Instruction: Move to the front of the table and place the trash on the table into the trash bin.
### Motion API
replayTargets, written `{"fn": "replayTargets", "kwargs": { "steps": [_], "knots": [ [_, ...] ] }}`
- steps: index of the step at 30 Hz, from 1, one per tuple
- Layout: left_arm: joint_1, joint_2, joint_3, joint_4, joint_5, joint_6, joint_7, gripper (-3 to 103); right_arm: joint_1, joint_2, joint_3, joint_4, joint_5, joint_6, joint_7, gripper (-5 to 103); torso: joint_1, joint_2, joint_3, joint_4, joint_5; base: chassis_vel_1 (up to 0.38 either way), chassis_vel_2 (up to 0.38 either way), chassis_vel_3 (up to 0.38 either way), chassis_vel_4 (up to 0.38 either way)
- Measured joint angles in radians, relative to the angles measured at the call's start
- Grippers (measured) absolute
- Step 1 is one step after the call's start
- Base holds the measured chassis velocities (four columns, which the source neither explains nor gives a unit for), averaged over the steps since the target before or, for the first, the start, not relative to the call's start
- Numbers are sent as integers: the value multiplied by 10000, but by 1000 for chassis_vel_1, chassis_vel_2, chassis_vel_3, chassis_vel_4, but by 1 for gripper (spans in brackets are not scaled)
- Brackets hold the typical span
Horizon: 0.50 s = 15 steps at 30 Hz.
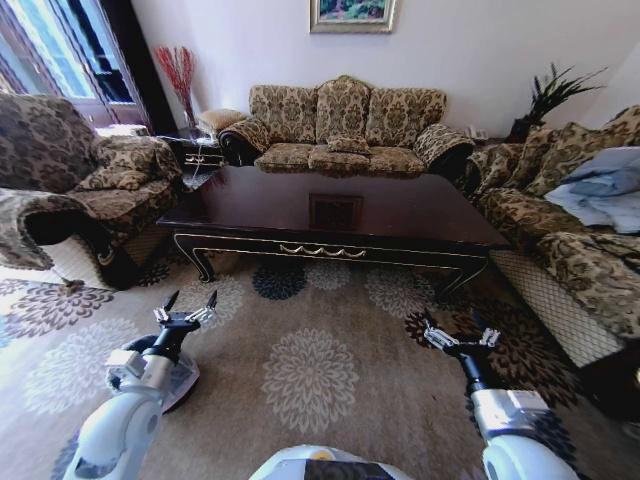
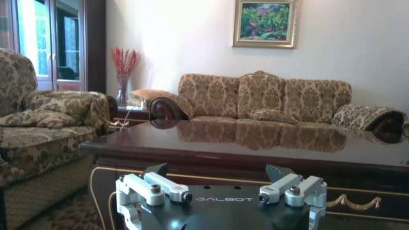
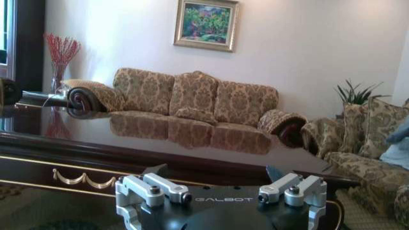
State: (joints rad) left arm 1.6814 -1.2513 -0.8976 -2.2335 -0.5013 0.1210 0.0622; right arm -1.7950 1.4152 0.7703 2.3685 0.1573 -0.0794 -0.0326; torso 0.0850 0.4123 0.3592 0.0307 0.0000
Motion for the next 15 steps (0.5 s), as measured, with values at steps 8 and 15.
{"fn": "replayTargets", "kwargs": {
  "steps": [8,15],
  "knots": [
    [0,0,0,0,0,0,0,100,0,0,0,0,0,0,0,100,0,0,0,0,0,0,0,0,0],
    [0,0,0,0,0,0,0,100,0,0,0,0,0,0,0,100,0,0,0,0,0,0,0,0,0]
  ]
}}
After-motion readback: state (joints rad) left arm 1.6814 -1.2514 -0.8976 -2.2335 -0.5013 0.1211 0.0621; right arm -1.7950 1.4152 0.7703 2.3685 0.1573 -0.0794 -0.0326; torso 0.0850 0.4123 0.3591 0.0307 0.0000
